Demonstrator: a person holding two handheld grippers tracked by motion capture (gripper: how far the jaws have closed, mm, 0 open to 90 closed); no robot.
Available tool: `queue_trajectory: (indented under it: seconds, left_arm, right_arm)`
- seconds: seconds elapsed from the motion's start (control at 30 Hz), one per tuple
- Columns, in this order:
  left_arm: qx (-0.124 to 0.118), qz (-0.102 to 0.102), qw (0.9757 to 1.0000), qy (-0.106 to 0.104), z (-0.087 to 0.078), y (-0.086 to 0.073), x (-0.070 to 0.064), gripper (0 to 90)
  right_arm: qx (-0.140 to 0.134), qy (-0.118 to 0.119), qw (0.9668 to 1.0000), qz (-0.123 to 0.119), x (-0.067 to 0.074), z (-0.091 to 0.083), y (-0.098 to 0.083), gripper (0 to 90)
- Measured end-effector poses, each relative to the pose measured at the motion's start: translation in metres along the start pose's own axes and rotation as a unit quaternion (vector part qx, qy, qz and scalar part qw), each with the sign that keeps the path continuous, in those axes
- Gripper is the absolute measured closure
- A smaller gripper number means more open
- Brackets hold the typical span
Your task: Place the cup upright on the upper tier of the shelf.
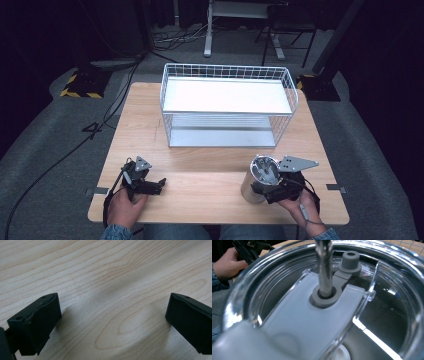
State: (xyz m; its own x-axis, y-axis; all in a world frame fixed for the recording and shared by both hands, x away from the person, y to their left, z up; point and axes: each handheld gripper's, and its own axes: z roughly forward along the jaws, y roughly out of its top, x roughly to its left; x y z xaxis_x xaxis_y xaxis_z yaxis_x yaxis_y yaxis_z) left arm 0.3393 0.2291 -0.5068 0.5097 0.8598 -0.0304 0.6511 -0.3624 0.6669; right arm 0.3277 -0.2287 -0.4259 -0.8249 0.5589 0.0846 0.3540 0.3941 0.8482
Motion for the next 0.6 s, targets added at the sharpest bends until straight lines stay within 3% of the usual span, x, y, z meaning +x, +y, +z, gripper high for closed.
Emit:
queue_trajectory:
  seconds: [0.2,0.6]
  left_arm:
    - [0.000,0.000,1.0000,0.000,0.0000,0.0000,0.0000,0.6]
    - [0.000,0.000,1.0000,0.000,0.0001,0.0000,-0.0001,0.6]
  right_arm:
    - [-0.006,0.005,1.0000,0.005,-0.0020,0.0040,-0.0005,0.2]
    - [-0.003,-0.010,0.9998,-0.015,0.0019,0.0029,0.0031,3.0]
